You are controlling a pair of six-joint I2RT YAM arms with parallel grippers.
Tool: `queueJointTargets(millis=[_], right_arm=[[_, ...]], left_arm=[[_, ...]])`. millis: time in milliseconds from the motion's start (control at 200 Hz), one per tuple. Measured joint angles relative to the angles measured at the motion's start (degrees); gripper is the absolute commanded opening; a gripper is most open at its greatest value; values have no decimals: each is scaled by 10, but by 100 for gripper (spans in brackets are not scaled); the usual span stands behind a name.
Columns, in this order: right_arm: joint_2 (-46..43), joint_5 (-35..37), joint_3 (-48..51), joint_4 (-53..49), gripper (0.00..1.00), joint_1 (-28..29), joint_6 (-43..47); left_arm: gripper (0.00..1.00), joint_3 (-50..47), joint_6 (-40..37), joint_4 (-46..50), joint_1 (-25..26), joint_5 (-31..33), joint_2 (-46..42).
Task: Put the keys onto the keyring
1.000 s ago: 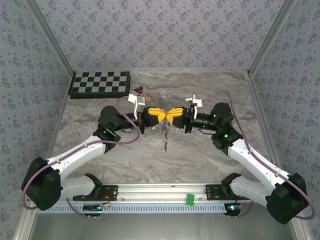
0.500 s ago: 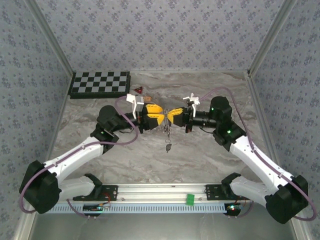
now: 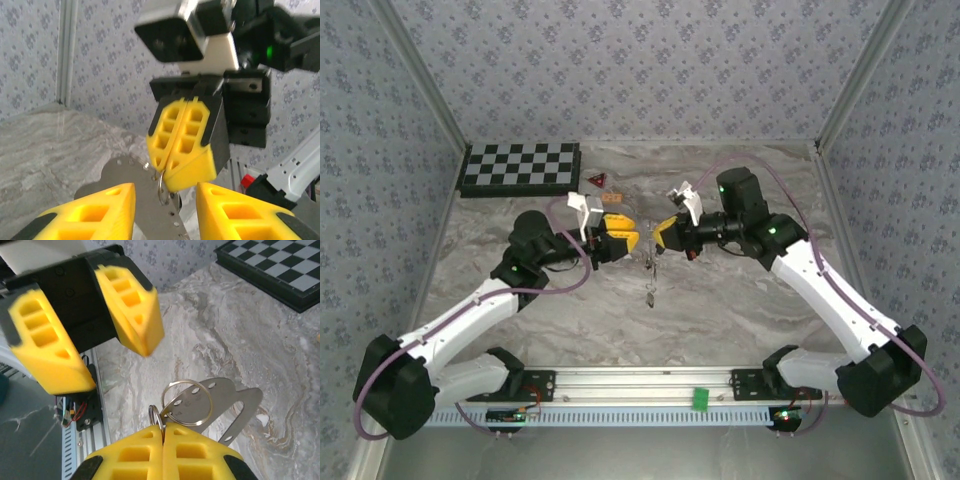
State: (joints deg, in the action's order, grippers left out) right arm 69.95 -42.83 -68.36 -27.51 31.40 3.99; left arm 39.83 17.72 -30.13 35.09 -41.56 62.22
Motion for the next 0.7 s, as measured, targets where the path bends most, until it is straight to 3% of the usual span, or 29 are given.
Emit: queueJointTargets(millis=[360, 700], right_arm=[[52, 44, -94, -143, 0, 43, 92], [62, 65, -103, -171, 0, 48, 107]], left_arm=[[32, 0, -39, 66, 0, -29, 35], [31, 1, -42, 70, -8, -39, 38]])
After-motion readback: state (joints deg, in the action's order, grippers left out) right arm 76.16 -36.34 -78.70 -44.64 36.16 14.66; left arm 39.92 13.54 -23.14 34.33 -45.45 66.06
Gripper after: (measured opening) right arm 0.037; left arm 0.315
